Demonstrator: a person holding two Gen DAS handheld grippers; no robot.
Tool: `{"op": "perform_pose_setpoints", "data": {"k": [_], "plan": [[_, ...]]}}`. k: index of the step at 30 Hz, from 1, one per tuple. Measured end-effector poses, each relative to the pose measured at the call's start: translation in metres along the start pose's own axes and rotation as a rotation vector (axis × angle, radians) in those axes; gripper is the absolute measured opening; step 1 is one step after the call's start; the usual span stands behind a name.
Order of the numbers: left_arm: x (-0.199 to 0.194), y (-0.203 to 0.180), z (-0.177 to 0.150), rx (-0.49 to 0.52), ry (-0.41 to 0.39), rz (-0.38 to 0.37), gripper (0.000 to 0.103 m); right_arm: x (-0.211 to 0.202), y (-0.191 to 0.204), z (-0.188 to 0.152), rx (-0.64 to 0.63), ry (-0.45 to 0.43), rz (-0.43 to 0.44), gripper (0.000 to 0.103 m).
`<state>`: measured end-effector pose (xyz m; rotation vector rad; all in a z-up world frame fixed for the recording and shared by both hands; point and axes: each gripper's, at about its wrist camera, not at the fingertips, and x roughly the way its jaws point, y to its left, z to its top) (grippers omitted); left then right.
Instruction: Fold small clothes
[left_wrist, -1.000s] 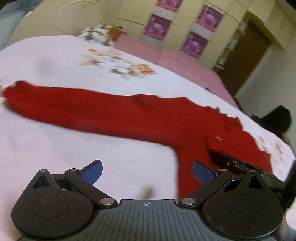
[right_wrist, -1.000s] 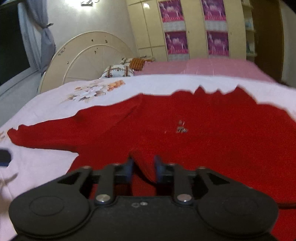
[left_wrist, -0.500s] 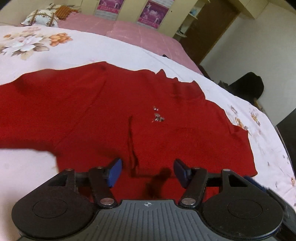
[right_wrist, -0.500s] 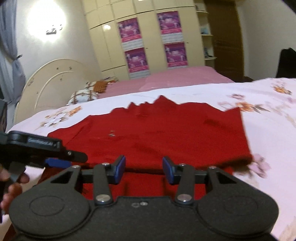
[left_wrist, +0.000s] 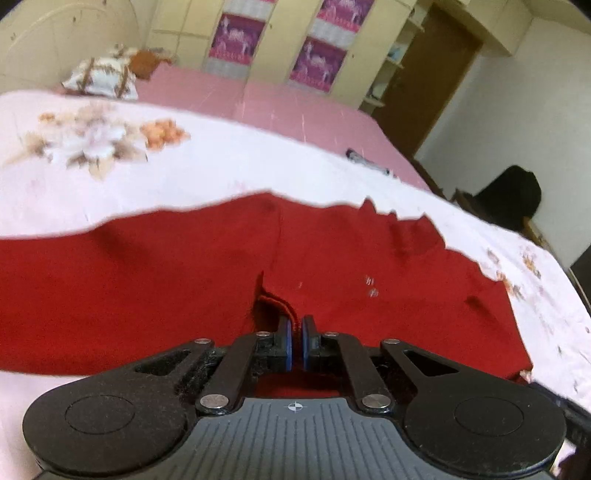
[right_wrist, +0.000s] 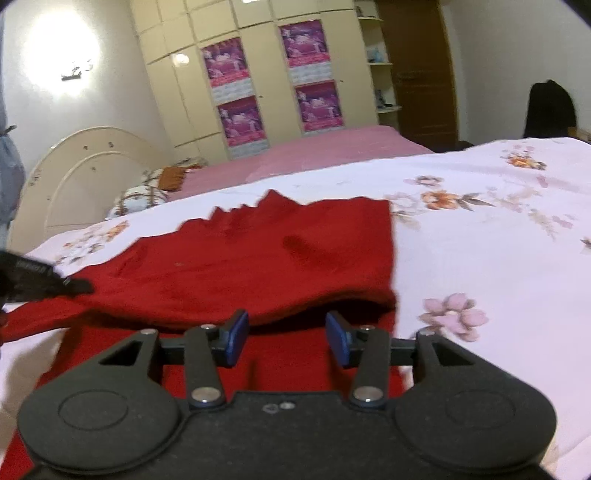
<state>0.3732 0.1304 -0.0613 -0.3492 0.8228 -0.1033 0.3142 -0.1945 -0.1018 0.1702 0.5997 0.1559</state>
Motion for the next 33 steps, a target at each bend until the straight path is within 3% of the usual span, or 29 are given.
{"op": "perform_pose_setpoints", "data": {"k": [5, 10, 13, 15, 16, 20, 24, 27, 33], "plan": [[0.006, 0.0, -0.012, 0.022, 0.01, 0.025, 0.005, 0.011, -0.025, 0.009, 0.042, 0.01, -0.071, 0.045], [0.009, 0.0, -0.016, 0.03, 0.011, 0.039, 0.005, 0.016, -0.044, 0.026, 0.085, -0.029, -0.054, 0.045], [0.01, -0.001, -0.015, 0.039, -0.009, 0.061, 0.005, 0.033, -0.057, 0.03, 0.135, 0.03, -0.067, 0.043], [0.005, -0.004, -0.016, 0.064, -0.073, 0.09, 0.005, 0.055, -0.056, 0.022, 0.074, 0.134, -0.137, 0.036], [0.004, -0.006, -0.017, 0.076, -0.091, 0.103, 0.005, 0.054, -0.054, 0.018, 0.039, 0.101, -0.137, 0.036], [0.015, -0.012, -0.024, 0.16, -0.058, 0.129, 0.005, 0.054, -0.054, 0.016, 0.008, 0.104, -0.128, 0.037], [0.013, -0.009, -0.02, 0.141, -0.053, 0.118, 0.005, 0.051, -0.055, 0.02, -0.012, 0.104, -0.104, 0.041], [0.013, -0.009, -0.02, 0.138, -0.051, 0.116, 0.005, 0.044, -0.057, 0.034, 0.017, 0.023, -0.055, 0.044], [0.014, -0.008, -0.02, 0.135, -0.038, 0.107, 0.005, 0.074, -0.077, 0.057, 0.078, 0.024, -0.048, 0.046]]}}
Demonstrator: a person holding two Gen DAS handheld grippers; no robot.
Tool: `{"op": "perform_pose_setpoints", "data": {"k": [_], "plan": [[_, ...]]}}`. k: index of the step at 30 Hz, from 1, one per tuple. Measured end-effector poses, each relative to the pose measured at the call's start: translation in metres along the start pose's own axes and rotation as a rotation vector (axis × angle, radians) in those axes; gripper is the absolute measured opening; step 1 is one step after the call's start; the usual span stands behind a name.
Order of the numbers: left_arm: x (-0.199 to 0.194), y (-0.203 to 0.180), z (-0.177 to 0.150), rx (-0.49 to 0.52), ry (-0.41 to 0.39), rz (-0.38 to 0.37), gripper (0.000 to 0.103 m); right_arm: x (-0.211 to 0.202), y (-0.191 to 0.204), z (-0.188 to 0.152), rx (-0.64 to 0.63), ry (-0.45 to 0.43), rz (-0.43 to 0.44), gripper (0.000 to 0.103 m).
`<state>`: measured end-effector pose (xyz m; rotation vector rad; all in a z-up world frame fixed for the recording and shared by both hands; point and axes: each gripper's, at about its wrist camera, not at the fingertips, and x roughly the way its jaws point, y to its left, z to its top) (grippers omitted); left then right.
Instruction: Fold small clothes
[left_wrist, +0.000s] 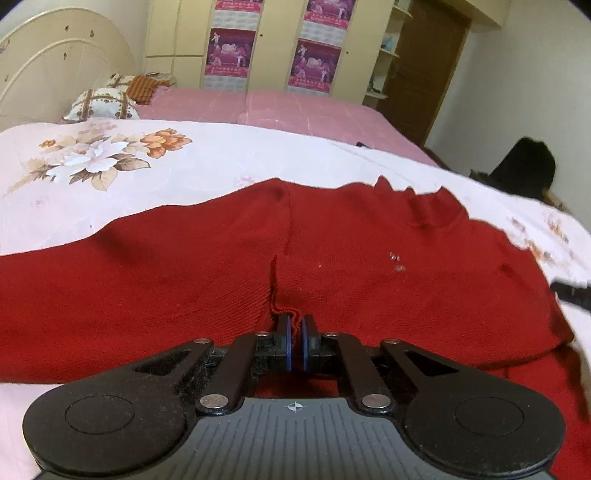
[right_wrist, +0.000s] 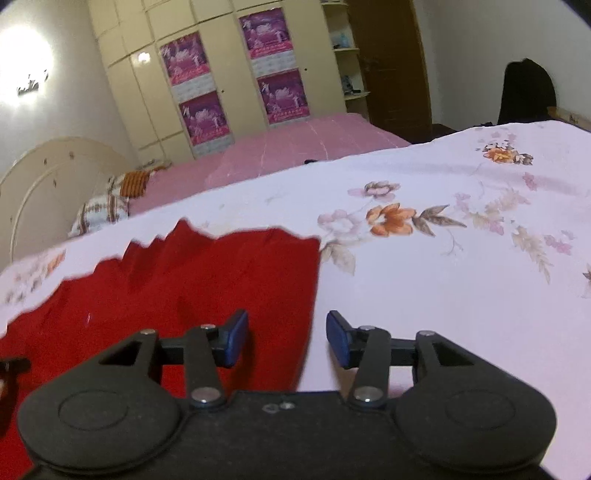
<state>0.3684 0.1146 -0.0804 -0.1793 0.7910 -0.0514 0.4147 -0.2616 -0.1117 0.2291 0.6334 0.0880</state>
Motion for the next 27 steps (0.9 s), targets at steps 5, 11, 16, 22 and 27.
{"op": "perform_pose_setpoints", "data": {"k": [5, 11, 16, 22, 27], "plan": [[-0.005, 0.005, 0.001, -0.026, -0.007, 0.012, 0.006, 0.031, -0.007, 0.004, -0.054, 0.064, 0.003, 0.023], [-0.018, 0.013, 0.019, -0.039, -0.069, 0.014, 0.006, 0.017, -0.03, 0.018, 0.038, -0.008, 0.032, 0.046], [0.02, -0.004, 0.023, 0.046, 0.02, 0.075, 0.006, 0.049, -0.04, 0.03, 0.124, 0.053, 0.114, 0.045], [0.021, -0.012, 0.018, 0.068, -0.008, 0.119, 0.006, 0.061, -0.046, 0.029, 0.118, 0.087, 0.088, 0.007], [-0.011, -0.023, 0.022, 0.119, -0.069, 0.122, 0.005, 0.01, -0.036, 0.026, 0.035, 0.036, 0.096, 0.019]]}}
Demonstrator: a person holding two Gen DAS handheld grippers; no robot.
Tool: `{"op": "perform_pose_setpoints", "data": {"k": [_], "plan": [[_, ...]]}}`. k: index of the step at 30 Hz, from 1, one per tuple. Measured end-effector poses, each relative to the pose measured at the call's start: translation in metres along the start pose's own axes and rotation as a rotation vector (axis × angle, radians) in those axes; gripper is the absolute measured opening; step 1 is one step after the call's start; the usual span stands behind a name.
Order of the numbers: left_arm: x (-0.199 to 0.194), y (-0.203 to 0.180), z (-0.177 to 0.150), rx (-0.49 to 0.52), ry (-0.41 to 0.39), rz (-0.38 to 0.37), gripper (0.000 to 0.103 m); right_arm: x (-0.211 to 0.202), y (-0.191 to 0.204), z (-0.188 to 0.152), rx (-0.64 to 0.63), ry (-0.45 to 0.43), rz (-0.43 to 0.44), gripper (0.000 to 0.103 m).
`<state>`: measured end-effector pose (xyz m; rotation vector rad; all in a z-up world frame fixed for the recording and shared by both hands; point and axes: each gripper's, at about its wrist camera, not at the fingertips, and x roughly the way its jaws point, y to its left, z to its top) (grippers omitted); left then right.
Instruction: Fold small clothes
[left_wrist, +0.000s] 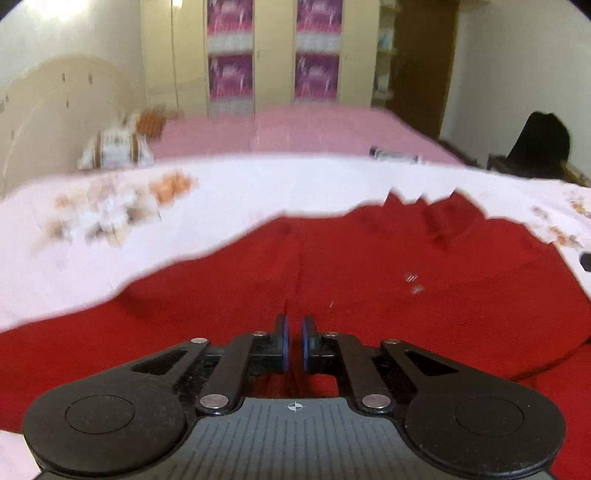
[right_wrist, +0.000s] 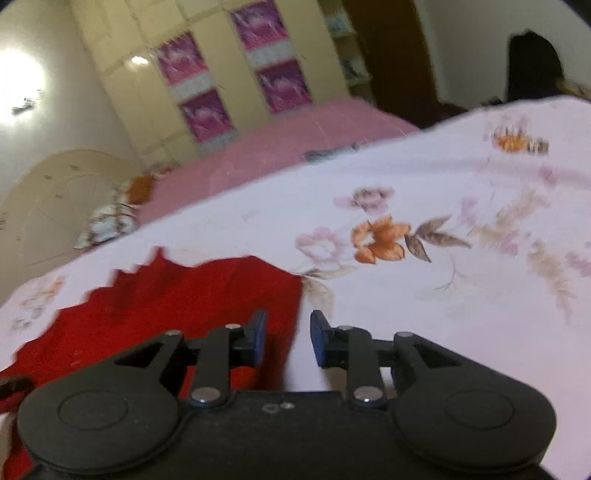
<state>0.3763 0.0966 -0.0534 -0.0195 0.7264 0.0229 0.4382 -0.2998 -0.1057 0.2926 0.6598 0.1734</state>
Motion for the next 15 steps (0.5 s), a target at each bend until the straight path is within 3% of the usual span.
{"op": "perform_pose_setpoints", "data": {"k": [3, 5, 6, 7, 10, 11, 13, 14, 15], "plan": [[-0.017, -0.011, -0.008, -0.029, -0.031, -0.069, 0.005, -0.04, 0.014, -0.022, -0.102, -0.01, 0.045, 0.012], [-0.009, -0.025, -0.019, 0.009, 0.022, -0.09, 0.006, -0.051, 0.031, -0.046, -0.214, 0.009, 0.075, 0.01], [0.001, -0.029, -0.027, 0.016, 0.076, -0.091, 0.006, -0.047, 0.04, -0.056, -0.276, 0.038, 0.052, 0.011], [0.001, -0.031, -0.034, 0.019, 0.04, -0.079, 0.006, -0.039, 0.045, -0.065, -0.32, 0.077, 0.005, 0.011], [-0.007, -0.029, -0.03, -0.013, 0.056, -0.076, 0.006, -0.038, 0.053, -0.067, -0.302, 0.074, -0.047, 0.019], [-0.016, -0.024, -0.031, -0.032, 0.041, -0.087, 0.006, -0.046, 0.055, -0.062, -0.278, 0.047, -0.045, 0.025], [-0.03, -0.008, -0.038, -0.089, 0.038, -0.097, 0.006, -0.061, 0.057, -0.058, -0.249, -0.01, -0.038, 0.027], [-0.037, 0.006, -0.046, -0.128, 0.039, -0.094, 0.008, -0.065, 0.057, -0.057, -0.237, -0.015, -0.038, 0.028], [-0.045, 0.021, -0.054, -0.174, 0.032, -0.086, 0.027, -0.068, 0.058, -0.058, -0.227, -0.008, -0.036, 0.028]]}}
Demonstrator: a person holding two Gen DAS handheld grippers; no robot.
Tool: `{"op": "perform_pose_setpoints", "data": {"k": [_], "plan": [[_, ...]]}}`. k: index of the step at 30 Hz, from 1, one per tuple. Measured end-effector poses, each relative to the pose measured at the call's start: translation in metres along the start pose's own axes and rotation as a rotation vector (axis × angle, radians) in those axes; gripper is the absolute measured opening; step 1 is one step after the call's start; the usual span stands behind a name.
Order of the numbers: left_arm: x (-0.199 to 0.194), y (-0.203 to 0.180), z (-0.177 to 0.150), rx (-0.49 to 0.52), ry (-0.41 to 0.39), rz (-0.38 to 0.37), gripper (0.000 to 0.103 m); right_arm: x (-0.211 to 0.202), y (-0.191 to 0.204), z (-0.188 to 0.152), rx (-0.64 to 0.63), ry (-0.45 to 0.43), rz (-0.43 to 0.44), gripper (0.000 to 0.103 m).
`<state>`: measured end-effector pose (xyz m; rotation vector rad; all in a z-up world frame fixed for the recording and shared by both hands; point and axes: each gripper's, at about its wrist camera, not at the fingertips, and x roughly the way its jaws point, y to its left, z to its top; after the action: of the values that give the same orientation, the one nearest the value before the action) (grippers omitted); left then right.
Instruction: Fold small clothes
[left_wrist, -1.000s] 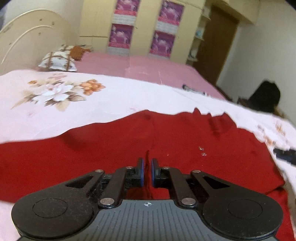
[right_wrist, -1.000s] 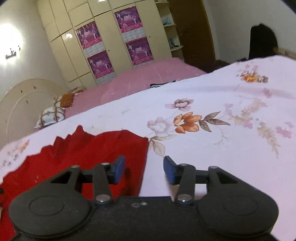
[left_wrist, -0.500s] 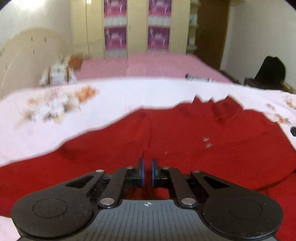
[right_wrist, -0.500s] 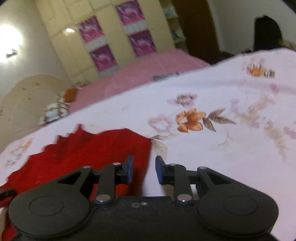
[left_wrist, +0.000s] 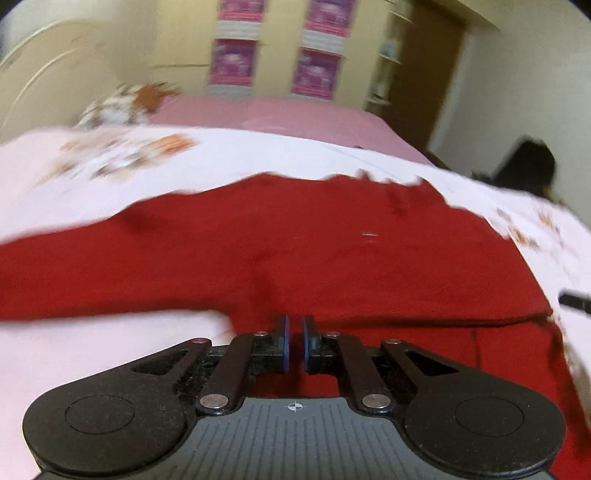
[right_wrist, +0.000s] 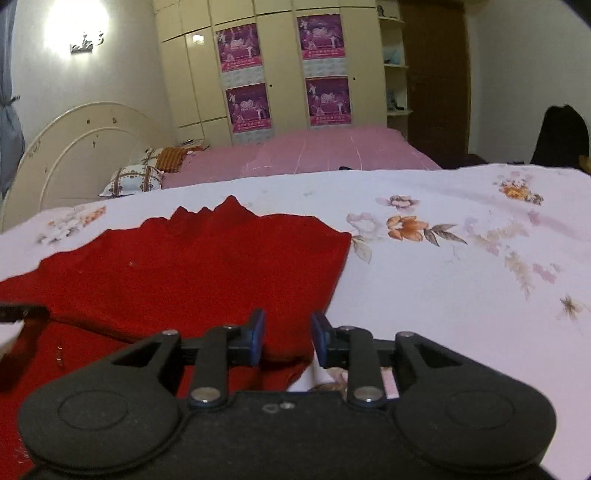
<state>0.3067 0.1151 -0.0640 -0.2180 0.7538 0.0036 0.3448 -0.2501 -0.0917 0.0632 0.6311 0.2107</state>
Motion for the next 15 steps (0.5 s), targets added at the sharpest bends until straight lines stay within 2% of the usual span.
{"op": "perform_pose_setpoints", "data": {"k": [1, 2, 4, 5, 6, 8, 11, 13, 15], "plan": [[-0.012, 0.022, -0.006, -0.064, -0.022, 0.01, 0.049, -0.003, 0.001, -0.002, 0.005, 0.009, -0.001, 0.028], [-0.021, 0.041, -0.012, -0.117, -0.049, 0.035, 0.1, -0.005, 0.004, -0.004, 0.002, 0.018, -0.006, 0.028], [-0.045, 0.087, -0.022, -0.247, -0.133, 0.083, 0.102, -0.006, 0.006, -0.009, -0.003, 0.038, -0.01, 0.028], [-0.05, 0.109, -0.025, -0.305, -0.131, 0.099, 0.101, -0.009, 0.01, -0.012, -0.004, 0.046, -0.01, 0.028], [-0.056, 0.13, -0.028, -0.37, -0.143, 0.115, 0.091, -0.009, 0.013, -0.014, -0.005, 0.052, -0.011, 0.028], [-0.065, 0.181, -0.035, -0.543, -0.17, 0.115, 0.078, -0.012, 0.023, -0.018, -0.007, 0.062, -0.007, 0.029], [-0.072, 0.243, -0.05, -0.757, -0.23, 0.159, 0.077, -0.014, 0.042, -0.02, -0.006, 0.072, 0.003, 0.029], [-0.072, 0.276, -0.059, -0.886, -0.286, 0.1, 0.077, -0.013, 0.057, -0.019, -0.01, 0.075, 0.012, 0.029], [-0.069, 0.297, -0.06, -0.948, -0.315, 0.066, 0.077, -0.013, 0.071, -0.015, -0.019, 0.07, 0.018, 0.03]]}}
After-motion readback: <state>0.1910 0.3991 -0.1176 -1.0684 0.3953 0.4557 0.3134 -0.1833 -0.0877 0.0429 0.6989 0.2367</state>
